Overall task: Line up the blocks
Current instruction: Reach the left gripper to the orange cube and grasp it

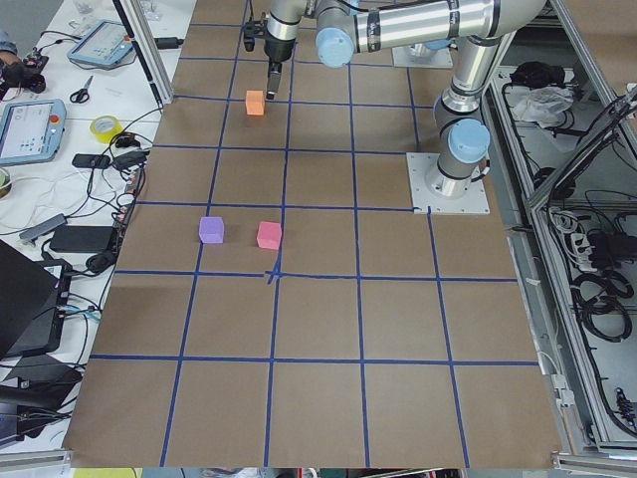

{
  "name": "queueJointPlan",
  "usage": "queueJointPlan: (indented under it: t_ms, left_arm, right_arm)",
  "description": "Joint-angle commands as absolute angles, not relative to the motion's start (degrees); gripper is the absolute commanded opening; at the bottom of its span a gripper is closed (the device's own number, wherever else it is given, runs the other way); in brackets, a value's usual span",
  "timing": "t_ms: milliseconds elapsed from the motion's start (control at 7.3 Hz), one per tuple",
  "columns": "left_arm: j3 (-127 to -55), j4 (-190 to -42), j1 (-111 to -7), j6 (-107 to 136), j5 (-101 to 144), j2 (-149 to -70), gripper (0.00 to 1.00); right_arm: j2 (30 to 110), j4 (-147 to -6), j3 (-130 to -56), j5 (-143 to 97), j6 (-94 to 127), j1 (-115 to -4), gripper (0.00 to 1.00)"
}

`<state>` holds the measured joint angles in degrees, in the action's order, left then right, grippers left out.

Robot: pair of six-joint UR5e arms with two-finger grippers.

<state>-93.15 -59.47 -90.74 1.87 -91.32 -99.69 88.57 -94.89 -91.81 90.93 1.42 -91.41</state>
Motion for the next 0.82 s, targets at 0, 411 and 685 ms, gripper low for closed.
queueJointPlan:
  t_ms: [0, 411, 685]
  left_arm:
    - [-88.00, -55.13, -94.38, 5.78, -91.58, -109.11, 1.00]
    - [-83.34, -47.73, -99.91, 19.74, -91.93, -119.41, 1.00]
    - [-82.71, -43.70, -102.64, 24.32, -93.25, -124.61, 1.00]
  right_arm:
    - [91.65, -93.87, -92.45, 89.31, 1.41, -91.50, 1.00]
    - [91.76, -90.35, -92.46, 90.17, 1.23, -91.14, 1.00]
    - [91.76, -90.44, -92.46, 90.18, 1.14, -91.14, 1.00]
